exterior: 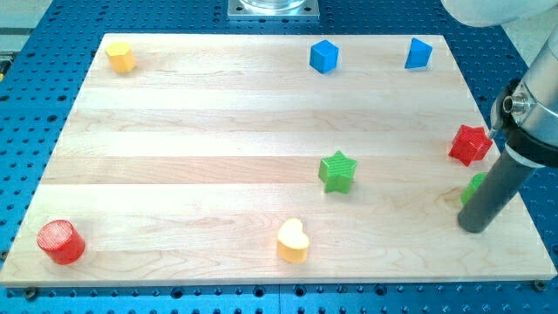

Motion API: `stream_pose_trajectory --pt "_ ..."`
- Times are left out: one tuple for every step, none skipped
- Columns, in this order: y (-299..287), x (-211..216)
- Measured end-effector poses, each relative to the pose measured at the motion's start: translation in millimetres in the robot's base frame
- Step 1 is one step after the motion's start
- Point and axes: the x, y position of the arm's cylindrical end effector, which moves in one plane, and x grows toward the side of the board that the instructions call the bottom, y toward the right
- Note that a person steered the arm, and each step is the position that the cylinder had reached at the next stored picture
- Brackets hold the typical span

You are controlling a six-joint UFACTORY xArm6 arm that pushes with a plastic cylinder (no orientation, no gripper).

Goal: Move the green circle to the bottom right side of the board

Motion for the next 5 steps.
stream_pose_trajectory --pt "-25.3 -1.0" --pt "-45.6 -1.0" --pt "-60.9 -1.0" --pt "-77.8 -1.0" --pt "-83.4 -7.5"
